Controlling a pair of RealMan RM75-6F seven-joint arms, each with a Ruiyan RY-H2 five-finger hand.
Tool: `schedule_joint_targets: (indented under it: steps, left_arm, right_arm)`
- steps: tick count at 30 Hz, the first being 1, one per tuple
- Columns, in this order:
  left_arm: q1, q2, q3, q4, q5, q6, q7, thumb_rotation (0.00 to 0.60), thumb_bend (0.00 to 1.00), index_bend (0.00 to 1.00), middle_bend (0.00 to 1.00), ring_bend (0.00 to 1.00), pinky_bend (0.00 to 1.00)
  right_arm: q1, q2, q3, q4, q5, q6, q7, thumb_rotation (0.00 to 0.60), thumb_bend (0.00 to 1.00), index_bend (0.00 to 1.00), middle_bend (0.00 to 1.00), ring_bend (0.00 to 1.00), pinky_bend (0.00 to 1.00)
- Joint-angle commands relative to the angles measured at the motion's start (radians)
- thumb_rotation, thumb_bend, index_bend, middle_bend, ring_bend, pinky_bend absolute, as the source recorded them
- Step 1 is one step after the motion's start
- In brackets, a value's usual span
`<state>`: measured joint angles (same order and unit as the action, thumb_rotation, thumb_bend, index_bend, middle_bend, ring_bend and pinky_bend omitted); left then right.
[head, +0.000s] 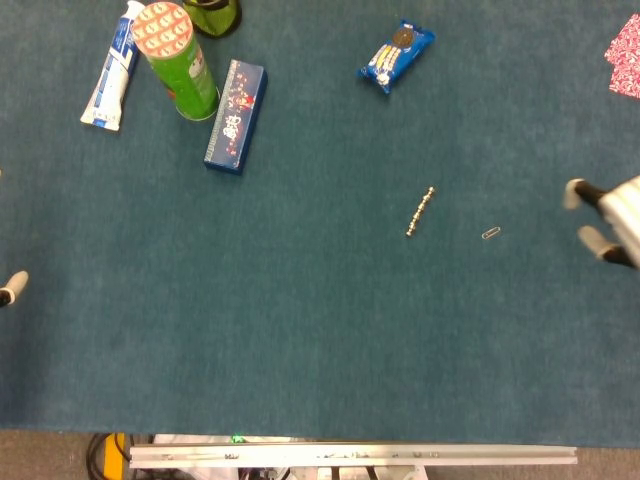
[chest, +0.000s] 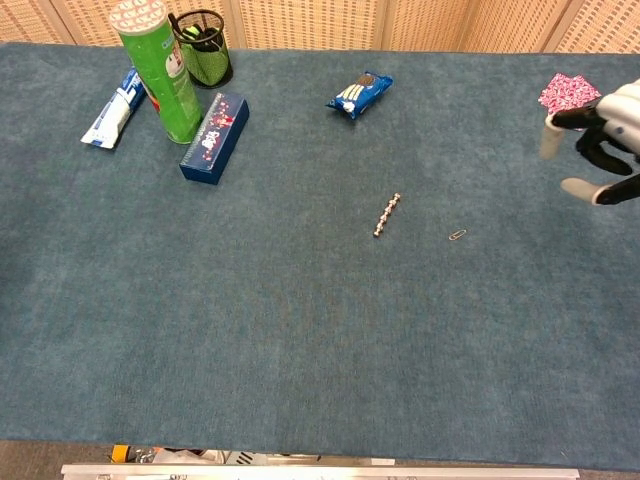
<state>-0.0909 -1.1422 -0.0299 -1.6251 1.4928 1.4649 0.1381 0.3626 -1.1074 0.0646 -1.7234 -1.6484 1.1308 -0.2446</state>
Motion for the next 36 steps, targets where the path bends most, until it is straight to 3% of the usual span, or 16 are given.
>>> schedule_joint_targets:
  steps: [1, 8, 17, 36]
  left_arm:
    - [0.001, 0.0, 0.001, 0.001, 0.0, 0.0, -0.001, 0.6, 0.14, 0.04, 0.05, 0.05, 0.07]
    - [0.011, 0.001, 0.006, 0.007, -0.006, 0.008, -0.013, 0.6, 0.14, 0.04, 0.05, 0.05, 0.07]
    - [0.02, 0.007, 0.011, 0.009, -0.015, 0.008, -0.024, 0.6, 0.14, 0.04, 0.05, 0.05, 0.07]
    - [0.034, 0.01, 0.015, 0.016, -0.025, 0.011, -0.046, 0.6, 0.14, 0.04, 0.05, 0.05, 0.07]
  right_arm:
    - [0.094, -0.072, 0.022, 0.005, 0.045, -0.13, -0.079, 0.6, 0.26, 0.47, 0.95, 1.0, 1.0]
    - [0.207, -0.225, 0.048, 0.105, 0.125, -0.264, -0.149, 0.6, 0.26, 0.47, 0.96, 1.0, 1.0]
    - [0.318, -0.369, 0.064, 0.229, 0.178, -0.36, -0.171, 0.6, 0.26, 0.47, 0.96, 1.0, 1.0]
    - [0.407, -0.495, 0.026, 0.366, 0.251, -0.411, -0.214, 0.6, 0.26, 0.47, 0.96, 1.0, 1.0]
